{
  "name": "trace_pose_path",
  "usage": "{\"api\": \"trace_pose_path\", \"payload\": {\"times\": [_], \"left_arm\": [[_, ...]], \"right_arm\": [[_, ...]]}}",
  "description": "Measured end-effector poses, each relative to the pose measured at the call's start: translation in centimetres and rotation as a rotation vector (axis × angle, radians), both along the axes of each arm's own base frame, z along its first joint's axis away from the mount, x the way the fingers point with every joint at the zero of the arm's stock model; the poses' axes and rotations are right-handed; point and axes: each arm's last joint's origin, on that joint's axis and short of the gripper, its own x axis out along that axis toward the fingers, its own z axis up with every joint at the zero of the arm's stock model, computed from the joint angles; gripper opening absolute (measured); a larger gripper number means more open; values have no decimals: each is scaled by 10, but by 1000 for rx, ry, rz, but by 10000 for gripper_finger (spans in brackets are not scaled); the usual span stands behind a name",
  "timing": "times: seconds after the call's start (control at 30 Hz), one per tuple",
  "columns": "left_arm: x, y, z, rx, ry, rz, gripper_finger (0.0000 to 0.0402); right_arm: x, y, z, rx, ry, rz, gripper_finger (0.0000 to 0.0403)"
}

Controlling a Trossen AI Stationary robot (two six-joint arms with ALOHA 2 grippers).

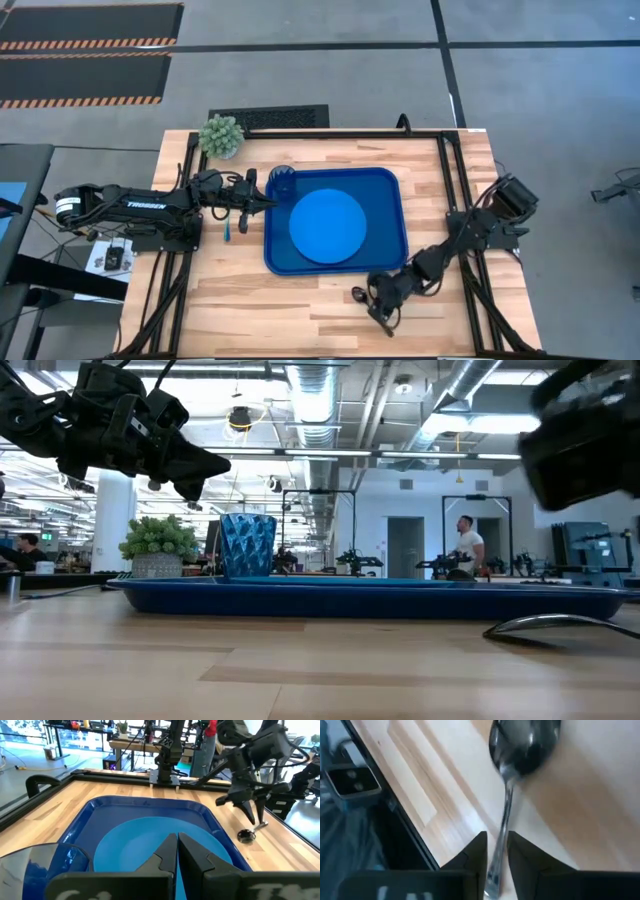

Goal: Pick and place plate/cup/fork/spoon on tray
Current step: Put the black spoon on the blue tray to the right of the light blue plate

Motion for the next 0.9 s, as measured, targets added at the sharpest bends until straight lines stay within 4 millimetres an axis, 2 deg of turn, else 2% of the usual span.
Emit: {"api": "trace_pose_path", "payload": {"times": [0.17, 0.27, 0.43, 0.67, 0.77, 0.9], "left_arm": [[0, 0, 0, 0, 0, 0, 0], [0, 0, 0, 0, 0, 0, 0], [0, 0, 0, 0, -1, 1, 0], [0, 0, 1, -6, -8, 1, 0], [0, 0, 1, -7, -7, 1, 0], [0, 0, 1, -7, -7, 1, 0]], "right_arm": [[-8, 19, 14, -88, 71, -38, 162], [-10, 30, 24, -155, 37, -53, 196], [-2, 43, 17, -261, 75, -62, 212], [22, 60, 8, -399, 195, 10, 184], [27, 65, 7, -453, 250, 32, 150], [27, 66, 6, -472, 273, 33, 82]]}}
